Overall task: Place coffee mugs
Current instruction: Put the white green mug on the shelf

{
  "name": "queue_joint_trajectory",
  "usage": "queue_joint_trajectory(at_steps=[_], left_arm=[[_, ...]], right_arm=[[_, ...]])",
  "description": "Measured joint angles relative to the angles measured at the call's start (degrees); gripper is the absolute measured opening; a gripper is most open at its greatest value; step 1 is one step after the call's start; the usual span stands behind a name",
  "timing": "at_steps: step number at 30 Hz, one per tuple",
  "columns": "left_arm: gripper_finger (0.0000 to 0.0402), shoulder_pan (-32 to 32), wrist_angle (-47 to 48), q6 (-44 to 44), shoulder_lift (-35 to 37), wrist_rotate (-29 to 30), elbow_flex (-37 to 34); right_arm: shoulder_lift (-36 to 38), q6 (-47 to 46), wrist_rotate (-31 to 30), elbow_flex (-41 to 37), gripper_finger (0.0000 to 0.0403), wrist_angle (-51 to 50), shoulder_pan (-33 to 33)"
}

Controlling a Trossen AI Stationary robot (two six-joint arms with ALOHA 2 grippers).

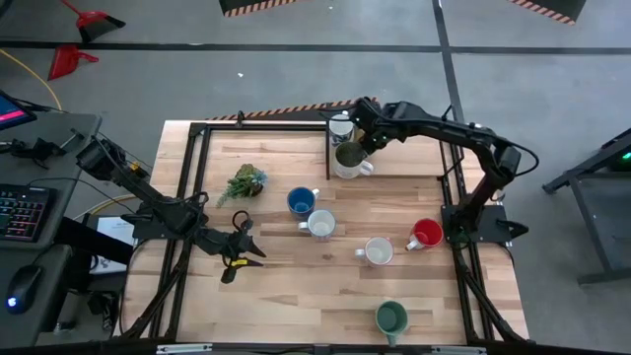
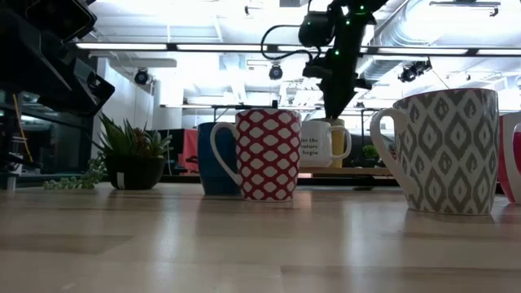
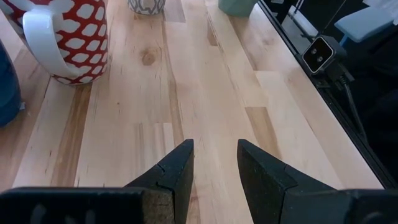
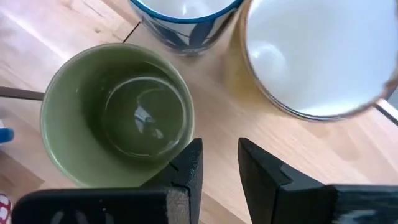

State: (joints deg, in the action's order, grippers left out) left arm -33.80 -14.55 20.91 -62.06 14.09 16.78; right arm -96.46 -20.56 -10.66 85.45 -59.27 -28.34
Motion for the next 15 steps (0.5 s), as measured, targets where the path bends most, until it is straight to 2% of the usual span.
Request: queue_joint_trajectory(at_steps=[4,15], left_arm=[[0.0113,0.0,0.0,0.0,0.0,0.0,0.0],[0.0113,0.0,0.2,0.0,0.0,0.0,0.0]], right_arm=[[1.3,0.7,-1.4,0.0,0.0081,-0.6,0.6],[2.1,1.8,-0.3,0.0,0.0081,-7.4,4.4]])
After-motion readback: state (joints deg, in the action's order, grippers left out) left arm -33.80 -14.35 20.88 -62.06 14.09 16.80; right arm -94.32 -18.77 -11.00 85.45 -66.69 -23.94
